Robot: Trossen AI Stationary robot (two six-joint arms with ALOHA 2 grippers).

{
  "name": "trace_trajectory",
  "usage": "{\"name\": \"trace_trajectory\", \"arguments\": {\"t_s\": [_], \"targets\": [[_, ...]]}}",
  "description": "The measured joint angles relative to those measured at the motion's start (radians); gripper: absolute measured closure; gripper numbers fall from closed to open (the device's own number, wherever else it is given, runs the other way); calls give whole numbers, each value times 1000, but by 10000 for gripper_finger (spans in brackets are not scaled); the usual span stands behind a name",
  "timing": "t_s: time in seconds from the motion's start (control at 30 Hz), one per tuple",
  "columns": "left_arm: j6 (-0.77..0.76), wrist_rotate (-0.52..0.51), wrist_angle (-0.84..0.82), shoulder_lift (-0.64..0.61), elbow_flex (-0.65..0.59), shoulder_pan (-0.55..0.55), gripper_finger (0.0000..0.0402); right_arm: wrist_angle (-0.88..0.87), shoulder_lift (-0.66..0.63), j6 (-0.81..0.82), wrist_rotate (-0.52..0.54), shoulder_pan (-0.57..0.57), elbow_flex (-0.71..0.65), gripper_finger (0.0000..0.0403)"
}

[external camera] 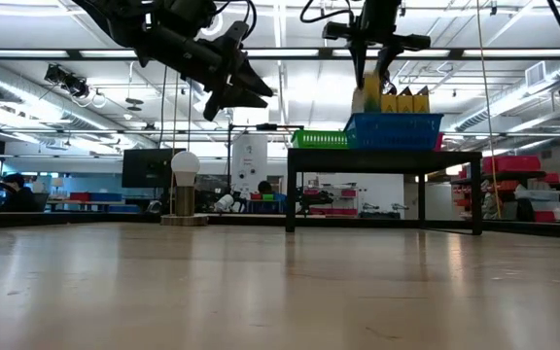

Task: Pick & Place Office Desk Supplies
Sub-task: Put the yellow crayon box into the blue bin, then return to Home Position

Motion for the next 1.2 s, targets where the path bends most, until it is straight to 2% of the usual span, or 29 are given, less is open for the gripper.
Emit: {"name": "trace_trajectory", "arguments": {"t_s": [0.23, 0.4, 0.5, 0.67, 0.73, 0.83, 0.9, 1.03, 1.2], "targets": [[9, 25, 0, 0, 0, 0, 272, 5, 0, 38, 30, 0, 0, 245], [46, 25, 0, 0, 0, 0, 278, 9, 0, 33, 46, 0, 0, 246], [62, 26, 0, -3, 0, 0, 298, 23, -12, -14, 46, -5, 0, 260], [147, 23, 32, -46, -12, -27, 364, 111, -82, -300, 72, 30, 0, 318], [156, 28, 117, -81, -59, -37, 390, 161, -108, -411, 90, 59, 0, 351], [116, 30, 295, -139, -184, -42, 395, 243, -139, -561, 113, 98, -2, 393], [72, 27, 414, -175, -282, -44, 395, 328, -160, -662, 106, 120, -31, 392], [13, 24, 590, -236, -434, -46, 396, 523, -207, -814, 3, 141, -163, 396], [28, 25, 660, -282, -502, -53, 388, 851, -326, -918, -127, 155, -418, 397]]}}
